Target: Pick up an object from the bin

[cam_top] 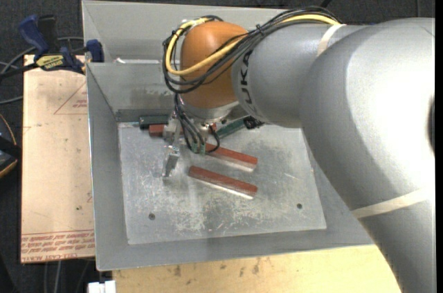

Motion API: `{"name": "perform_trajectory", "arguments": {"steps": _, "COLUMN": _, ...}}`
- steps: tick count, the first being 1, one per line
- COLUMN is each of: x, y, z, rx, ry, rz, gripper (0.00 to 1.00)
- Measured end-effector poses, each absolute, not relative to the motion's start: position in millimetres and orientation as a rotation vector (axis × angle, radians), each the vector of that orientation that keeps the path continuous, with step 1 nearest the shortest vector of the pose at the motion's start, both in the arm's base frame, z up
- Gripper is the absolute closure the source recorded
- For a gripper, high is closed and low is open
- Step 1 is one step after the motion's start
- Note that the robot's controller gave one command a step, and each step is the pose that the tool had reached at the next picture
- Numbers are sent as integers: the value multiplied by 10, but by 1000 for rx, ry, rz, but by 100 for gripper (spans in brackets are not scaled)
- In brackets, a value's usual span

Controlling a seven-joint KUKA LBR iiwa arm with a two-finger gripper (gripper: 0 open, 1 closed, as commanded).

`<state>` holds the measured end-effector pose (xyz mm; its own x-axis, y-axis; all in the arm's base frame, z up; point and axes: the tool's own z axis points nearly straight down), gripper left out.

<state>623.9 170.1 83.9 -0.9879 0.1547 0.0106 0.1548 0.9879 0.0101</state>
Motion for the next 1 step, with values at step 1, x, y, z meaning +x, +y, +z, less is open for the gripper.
{"name": "perform_trajectory", "arguments": {"steps": 1, "x": 6421, "y": 1050, "z": 846, "rx": -161, "ry": -3140, "rz": -2, "gripper": 100}}
